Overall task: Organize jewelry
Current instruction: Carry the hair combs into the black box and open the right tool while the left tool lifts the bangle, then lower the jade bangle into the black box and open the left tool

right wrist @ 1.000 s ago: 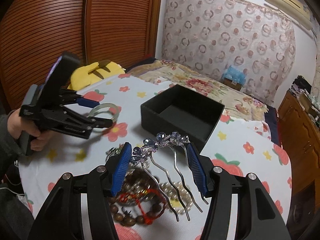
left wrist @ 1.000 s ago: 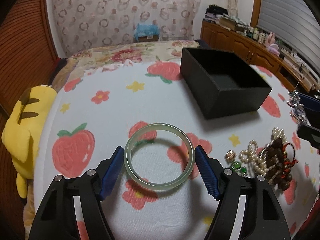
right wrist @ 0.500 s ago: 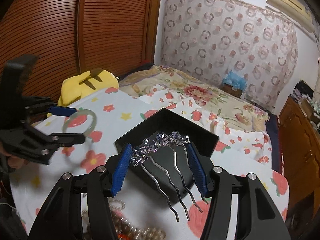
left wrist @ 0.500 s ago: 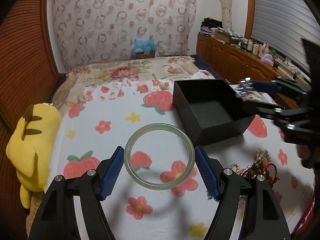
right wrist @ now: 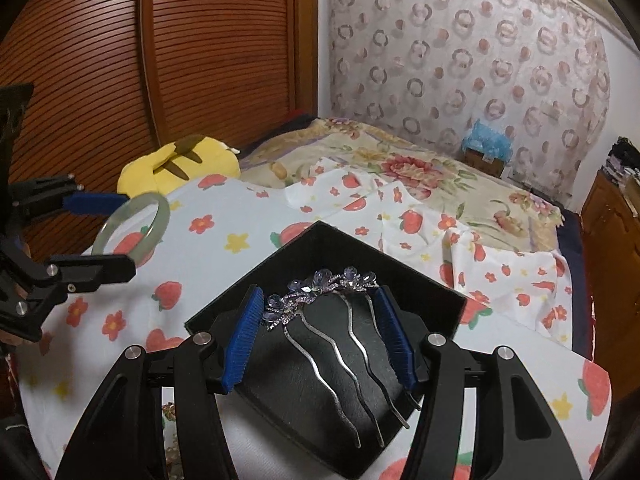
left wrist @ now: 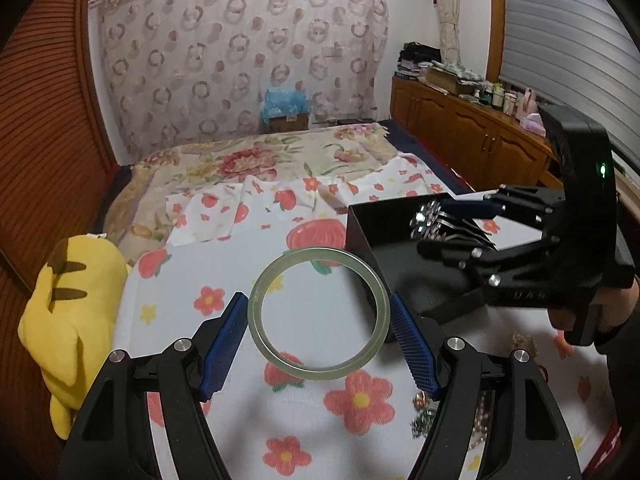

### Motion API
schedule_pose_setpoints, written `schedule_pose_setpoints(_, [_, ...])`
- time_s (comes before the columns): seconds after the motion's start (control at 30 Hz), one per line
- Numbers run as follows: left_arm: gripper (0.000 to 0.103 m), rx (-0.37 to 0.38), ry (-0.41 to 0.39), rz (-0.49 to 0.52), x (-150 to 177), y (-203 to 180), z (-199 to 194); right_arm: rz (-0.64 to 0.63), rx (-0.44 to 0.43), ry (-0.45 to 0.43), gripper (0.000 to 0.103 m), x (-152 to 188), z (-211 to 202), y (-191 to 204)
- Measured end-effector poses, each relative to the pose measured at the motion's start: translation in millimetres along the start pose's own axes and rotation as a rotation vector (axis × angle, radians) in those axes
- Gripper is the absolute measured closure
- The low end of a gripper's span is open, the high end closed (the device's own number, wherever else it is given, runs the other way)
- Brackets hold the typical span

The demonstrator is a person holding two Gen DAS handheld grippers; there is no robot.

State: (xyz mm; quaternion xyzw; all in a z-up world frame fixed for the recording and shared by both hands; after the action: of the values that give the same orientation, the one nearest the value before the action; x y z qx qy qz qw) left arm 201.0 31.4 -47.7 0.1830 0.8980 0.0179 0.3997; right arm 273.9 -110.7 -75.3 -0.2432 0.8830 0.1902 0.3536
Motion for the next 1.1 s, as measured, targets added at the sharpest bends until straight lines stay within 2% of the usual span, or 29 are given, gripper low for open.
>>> schedule_pose_setpoints(0.3, [0.034, 0.01, -0.001, 0.005, -19, -2, 16, 0.015, 0.002, -0.02, 0.038, -3, -11, -14])
schedule_pose_setpoints(0.63, [0.034, 0.05, 0.002, 0.057, -40, -34, 40, 0.094, 0.105, -0.069, 0.038, 16, -49, -57])
schedule_pose_setpoints(1.1, [0.034, 0.05, 0.073, 0.153, -45, -75, 75, 0.12, 0.093, -0.105, 0.038, 37, -76, -70])
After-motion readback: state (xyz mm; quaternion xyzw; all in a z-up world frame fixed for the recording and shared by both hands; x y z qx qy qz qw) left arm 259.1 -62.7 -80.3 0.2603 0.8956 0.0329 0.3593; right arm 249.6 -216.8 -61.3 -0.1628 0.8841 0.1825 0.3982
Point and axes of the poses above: each gripper's, at about its wrist camera, not at the fingertips, and z roughly the way its jaws point, y to its left, x to its underside, the point moved 2 cm from there along z, roughly the way its jaws point, and after that the axes turned 13 degrees about z, right-handed, at the moved point
